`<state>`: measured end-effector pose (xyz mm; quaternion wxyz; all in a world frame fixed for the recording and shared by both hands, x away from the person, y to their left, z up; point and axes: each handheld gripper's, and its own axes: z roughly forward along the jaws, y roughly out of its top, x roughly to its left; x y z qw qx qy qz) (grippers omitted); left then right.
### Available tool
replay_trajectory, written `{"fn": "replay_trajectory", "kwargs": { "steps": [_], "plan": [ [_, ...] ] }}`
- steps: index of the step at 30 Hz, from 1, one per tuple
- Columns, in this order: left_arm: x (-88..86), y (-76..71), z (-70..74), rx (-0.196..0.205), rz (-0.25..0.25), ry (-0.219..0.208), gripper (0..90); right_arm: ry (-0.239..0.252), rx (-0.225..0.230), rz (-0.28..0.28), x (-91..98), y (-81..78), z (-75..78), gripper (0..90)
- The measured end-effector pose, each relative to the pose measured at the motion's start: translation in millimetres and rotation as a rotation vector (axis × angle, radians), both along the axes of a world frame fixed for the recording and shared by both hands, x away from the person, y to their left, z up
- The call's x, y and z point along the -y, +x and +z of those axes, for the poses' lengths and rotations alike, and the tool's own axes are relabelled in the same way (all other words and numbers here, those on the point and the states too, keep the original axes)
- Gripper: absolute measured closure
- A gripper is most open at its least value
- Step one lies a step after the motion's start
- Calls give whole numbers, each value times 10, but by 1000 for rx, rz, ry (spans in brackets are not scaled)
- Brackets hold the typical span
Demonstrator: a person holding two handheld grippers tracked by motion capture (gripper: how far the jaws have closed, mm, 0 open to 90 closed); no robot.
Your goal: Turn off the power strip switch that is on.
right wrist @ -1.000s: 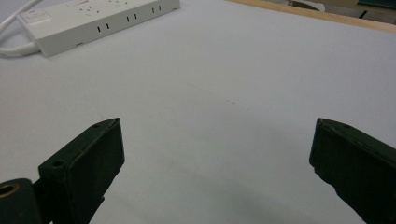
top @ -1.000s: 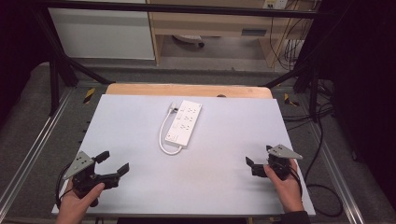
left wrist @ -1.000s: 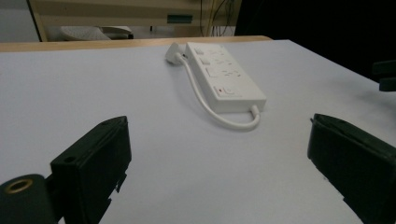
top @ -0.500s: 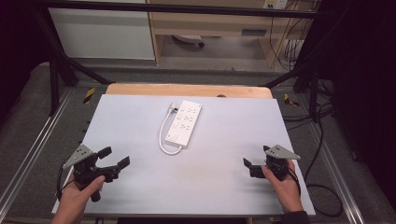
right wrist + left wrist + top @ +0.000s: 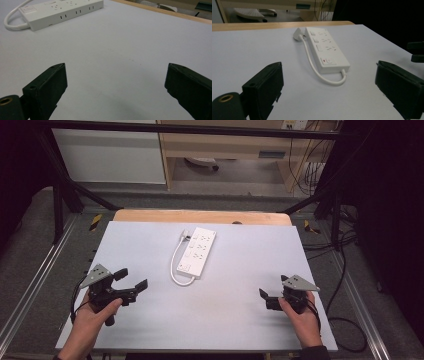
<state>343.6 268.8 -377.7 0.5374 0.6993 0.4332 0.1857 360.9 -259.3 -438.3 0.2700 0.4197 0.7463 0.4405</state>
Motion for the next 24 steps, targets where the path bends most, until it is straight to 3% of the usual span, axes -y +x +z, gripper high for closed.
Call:
{"fn": "replay_trajectory", "kwargs": {
  "steps": [10,24],
  "plan": [
    [218,207,119,17,-21,27,82,8,-2,1,14,-8,0,46],
    [379,520,131,12,-11,45,88,7,-13,13,0,-10,-11,42]
  ]
}}
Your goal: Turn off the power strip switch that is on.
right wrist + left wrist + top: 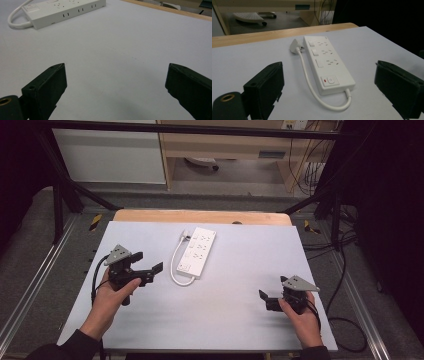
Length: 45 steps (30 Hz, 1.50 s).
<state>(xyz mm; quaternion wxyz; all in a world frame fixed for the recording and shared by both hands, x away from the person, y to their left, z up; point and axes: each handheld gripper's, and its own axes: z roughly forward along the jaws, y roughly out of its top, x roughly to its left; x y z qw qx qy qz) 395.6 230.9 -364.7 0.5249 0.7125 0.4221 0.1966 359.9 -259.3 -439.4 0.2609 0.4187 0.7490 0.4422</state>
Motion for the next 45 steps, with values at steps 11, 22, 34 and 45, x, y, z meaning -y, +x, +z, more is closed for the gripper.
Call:
{"fn": "replay_trajectory", "kwargs": {
  "steps": [11,22,34,45],
  "plan": [
    [180,276,-21,-9,-6,48,109,-5,-12,21,-32,10,-11,40],
    [375,392,-104,-39,-9,105,399,13,-19,16,-16,15,-14,41],
    [487,497,-230,-69,-50,82,777,22,-17,23,-16,22,-13,41],
    [580,556,-292,-70,-58,65,898,26,-19,27,-19,23,-13,41]
  ]
}}
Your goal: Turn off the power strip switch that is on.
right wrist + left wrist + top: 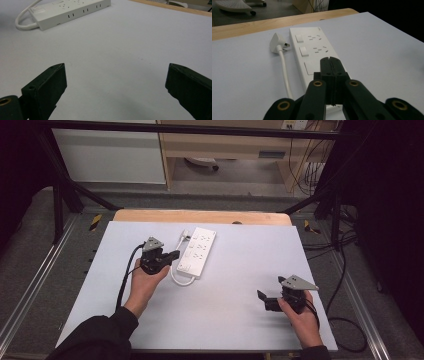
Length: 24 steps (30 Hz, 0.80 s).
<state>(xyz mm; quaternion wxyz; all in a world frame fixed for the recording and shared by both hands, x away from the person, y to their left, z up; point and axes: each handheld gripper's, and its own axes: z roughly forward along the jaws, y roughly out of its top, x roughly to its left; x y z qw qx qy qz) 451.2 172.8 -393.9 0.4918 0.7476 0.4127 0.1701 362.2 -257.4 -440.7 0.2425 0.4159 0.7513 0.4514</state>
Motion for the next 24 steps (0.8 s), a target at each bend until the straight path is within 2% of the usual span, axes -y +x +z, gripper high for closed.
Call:
{"fn": "replay_trajectory", "kwargs": {
  "steps": [15,24],
  "plan": [
    [74,76,-15,-24,-3,7,900,3,2,0,10,5,0,41],
    [125,124,-40,-36,-5,27,900,2,2,1,7,3,0,41]
  ]
}}
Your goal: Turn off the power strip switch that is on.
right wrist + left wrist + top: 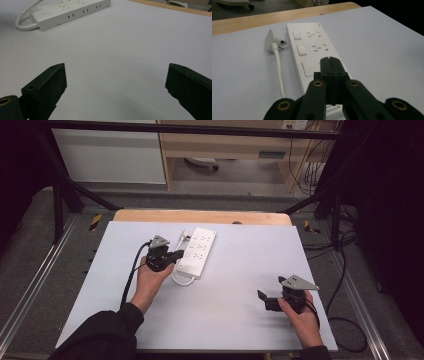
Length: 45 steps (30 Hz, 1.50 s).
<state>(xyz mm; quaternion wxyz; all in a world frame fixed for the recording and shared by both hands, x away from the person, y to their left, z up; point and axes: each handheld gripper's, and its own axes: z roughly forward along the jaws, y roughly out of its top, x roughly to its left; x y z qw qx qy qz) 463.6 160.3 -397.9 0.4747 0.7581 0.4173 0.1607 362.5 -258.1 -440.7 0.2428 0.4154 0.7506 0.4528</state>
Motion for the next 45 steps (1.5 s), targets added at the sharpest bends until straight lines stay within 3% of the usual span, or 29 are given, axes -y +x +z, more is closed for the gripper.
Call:
{"fn": "replay_trajectory", "kwargs": {
  "steps": [16,28,45],
  "plan": [
    [65,107,-15,-16,-3,32,900,-2,-2,5,-8,0,0,41],
    [76,202,-99,-43,15,39,899,0,-2,7,-9,0,1,40],
    [98,277,-168,-52,21,67,899,-2,0,8,-8,0,1,39]
  ]
}}
